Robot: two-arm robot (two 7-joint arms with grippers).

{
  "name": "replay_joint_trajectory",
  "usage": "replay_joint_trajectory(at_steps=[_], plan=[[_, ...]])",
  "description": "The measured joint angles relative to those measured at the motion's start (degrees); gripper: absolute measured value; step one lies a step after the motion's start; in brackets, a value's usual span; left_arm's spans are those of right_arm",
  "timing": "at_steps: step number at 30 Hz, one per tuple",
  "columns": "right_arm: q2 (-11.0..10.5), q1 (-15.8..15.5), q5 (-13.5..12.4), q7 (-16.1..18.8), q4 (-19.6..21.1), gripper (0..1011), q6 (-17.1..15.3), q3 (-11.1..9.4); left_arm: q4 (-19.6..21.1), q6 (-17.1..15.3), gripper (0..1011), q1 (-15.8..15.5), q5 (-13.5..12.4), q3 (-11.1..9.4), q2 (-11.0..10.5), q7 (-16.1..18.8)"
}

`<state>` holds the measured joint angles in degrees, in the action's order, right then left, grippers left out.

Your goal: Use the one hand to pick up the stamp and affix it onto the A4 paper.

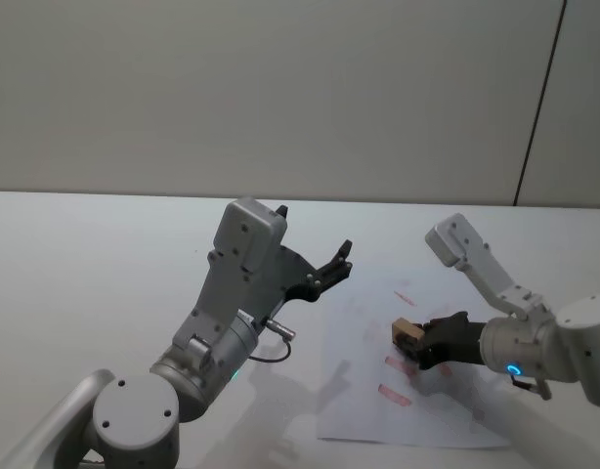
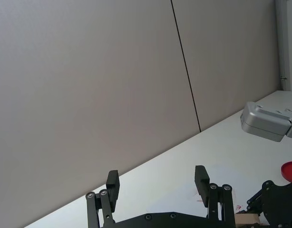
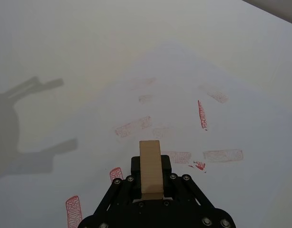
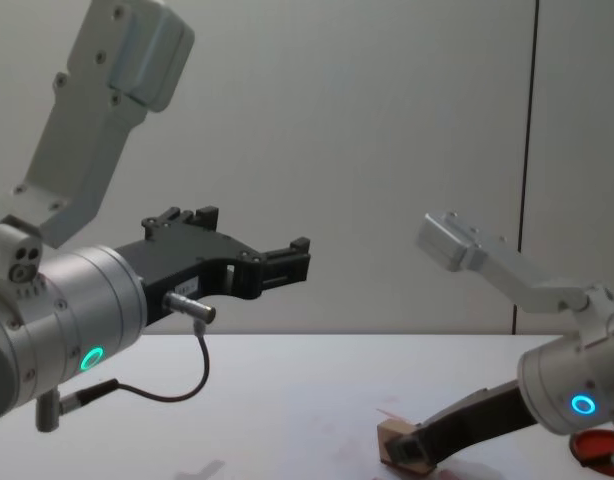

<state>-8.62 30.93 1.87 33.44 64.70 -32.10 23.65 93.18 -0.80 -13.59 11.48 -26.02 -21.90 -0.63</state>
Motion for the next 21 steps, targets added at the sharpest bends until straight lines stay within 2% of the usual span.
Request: replay_joint_trajectory(at_steps=[21], plan=[[-0.55,-1.44,-2.11,-1.29,0.61,218,1.13,0.05,0.0,0.0,1002,0.0,0.0,0.0,0.0,0.0]])
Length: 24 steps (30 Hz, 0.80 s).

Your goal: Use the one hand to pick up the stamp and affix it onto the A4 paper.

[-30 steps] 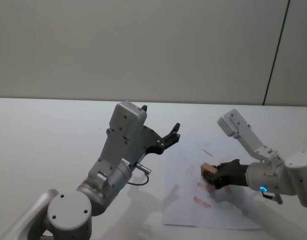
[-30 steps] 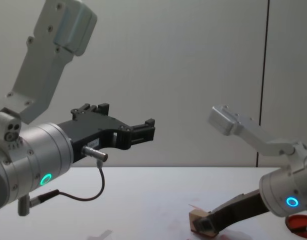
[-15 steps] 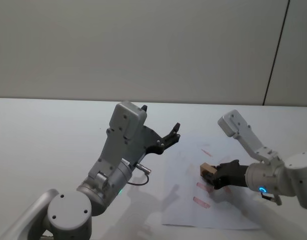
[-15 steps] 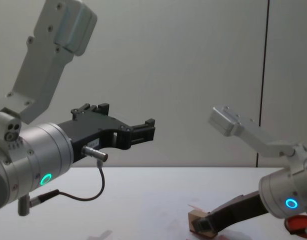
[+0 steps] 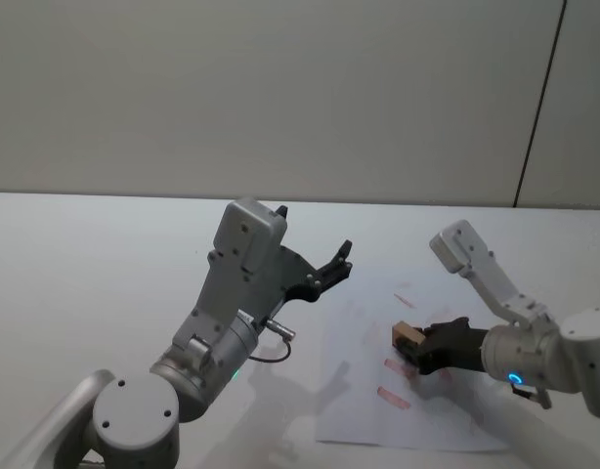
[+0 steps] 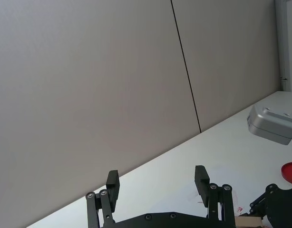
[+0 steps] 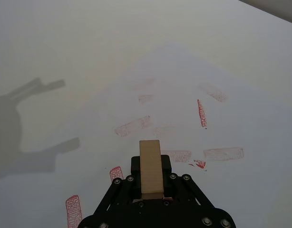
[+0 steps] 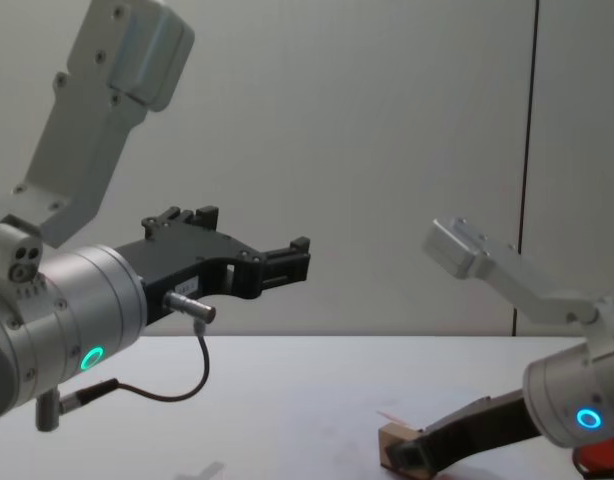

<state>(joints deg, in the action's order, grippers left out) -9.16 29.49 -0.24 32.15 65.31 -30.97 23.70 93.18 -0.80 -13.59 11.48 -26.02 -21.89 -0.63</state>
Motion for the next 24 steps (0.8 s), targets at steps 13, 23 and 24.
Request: replay_joint_trajectory(at_steps=[13,23,24], plan=[[-0.4,-0.81,-0.48,-0.62,0.23,218,0.05,0.23,0.0,0.0,1002,0.0,0.0,0.0,0.0,0.0],[-0.56,-1.26,-1.12,-1.23,-0.03,218,0.36,0.34,0.0,0.0,1002,0.0,0.0,0.0,0.0,0.0],[-0.56,-1.27,-1.18,-1.28,-0.06,218,0.39,0.35,0.0,0.0,1002,0.0,0.0,0.0,0.0,0.0]])
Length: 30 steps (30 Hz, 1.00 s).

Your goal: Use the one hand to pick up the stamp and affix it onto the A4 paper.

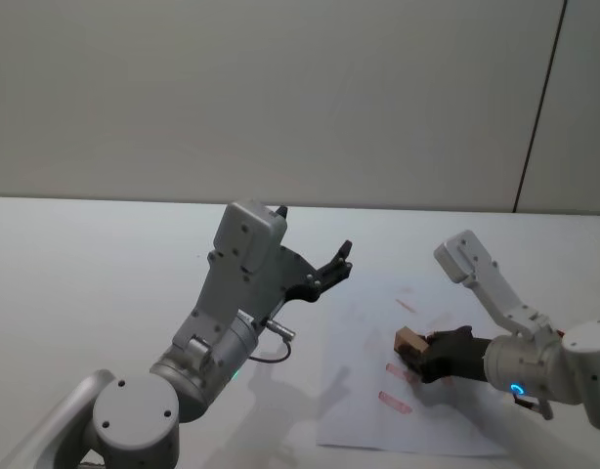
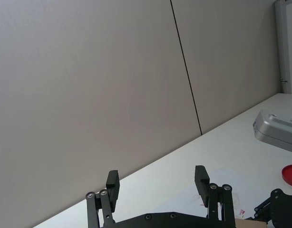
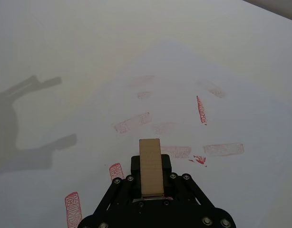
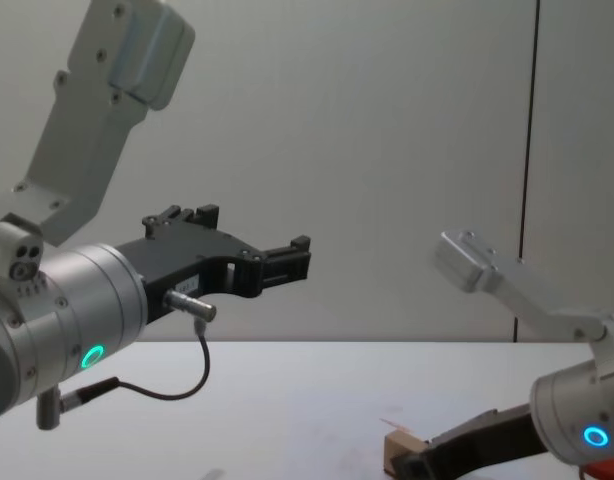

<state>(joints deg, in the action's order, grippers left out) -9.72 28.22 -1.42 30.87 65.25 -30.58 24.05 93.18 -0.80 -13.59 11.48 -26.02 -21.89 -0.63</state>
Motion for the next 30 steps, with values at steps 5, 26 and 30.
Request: replay_joint_trajectory(at_steps=[5,26,30], plan=[[-0.04,-0.14,-0.52,-0.36,-0.24,218,0.41,0.01,0.0,0.0,1002,0.0,0.0,0.0,0.0,0.0],[0.35,0.94,-3.43,-1.96,0.04,218,1.84,-0.91,0.0,0.0,1002,0.0,0.0,0.0,0.0,0.0],[0.42,1.52,-3.99,-2.1,0.66,218,2.01,-1.32,0.0,0.0,1002,0.0,0.0,0.0,0.0,0.0]])
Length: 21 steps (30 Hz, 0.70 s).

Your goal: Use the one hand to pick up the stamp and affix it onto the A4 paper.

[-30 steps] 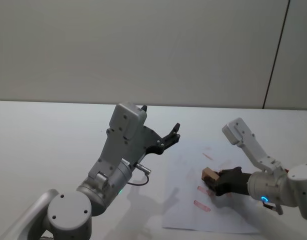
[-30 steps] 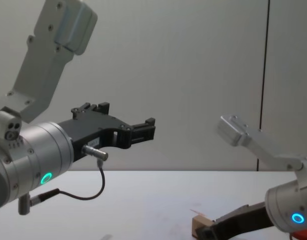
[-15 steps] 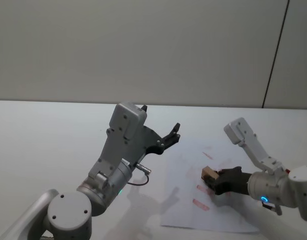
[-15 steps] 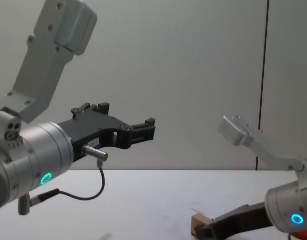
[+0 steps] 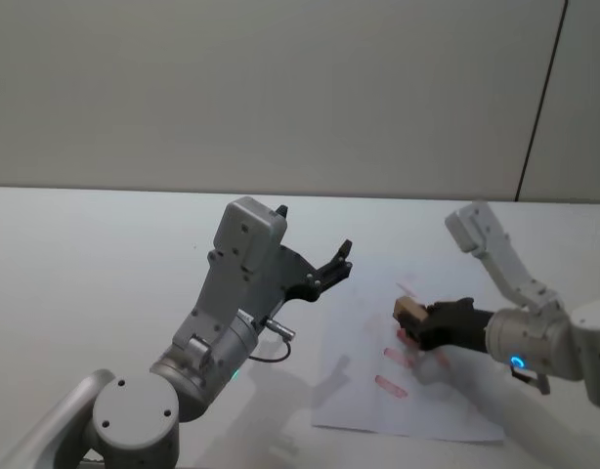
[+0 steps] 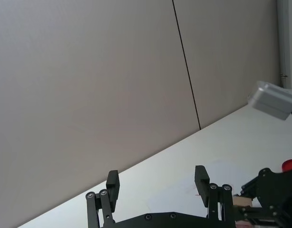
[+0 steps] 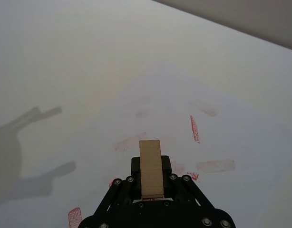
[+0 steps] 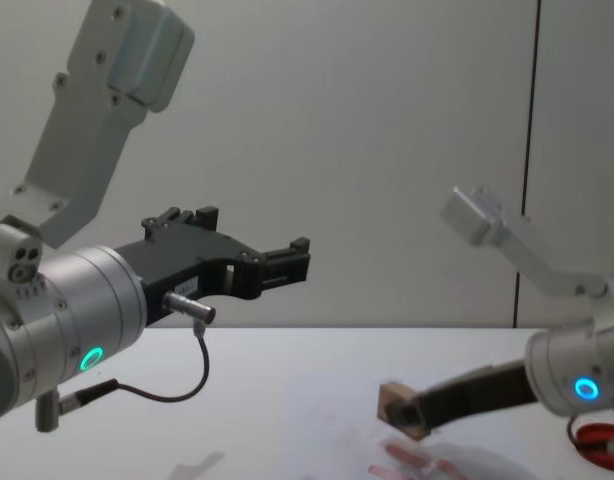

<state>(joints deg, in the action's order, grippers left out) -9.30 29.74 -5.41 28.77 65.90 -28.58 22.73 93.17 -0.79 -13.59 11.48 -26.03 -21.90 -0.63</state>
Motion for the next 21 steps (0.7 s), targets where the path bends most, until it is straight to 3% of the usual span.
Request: replay_joint_trajectory(at_steps=[21], plan=[[-1.77,0.66,-1.83,-2.66,5.02,218,-1.92,-3.06,0.0,0.0,1002,0.0,0.0,0.0,0.0,0.0]])
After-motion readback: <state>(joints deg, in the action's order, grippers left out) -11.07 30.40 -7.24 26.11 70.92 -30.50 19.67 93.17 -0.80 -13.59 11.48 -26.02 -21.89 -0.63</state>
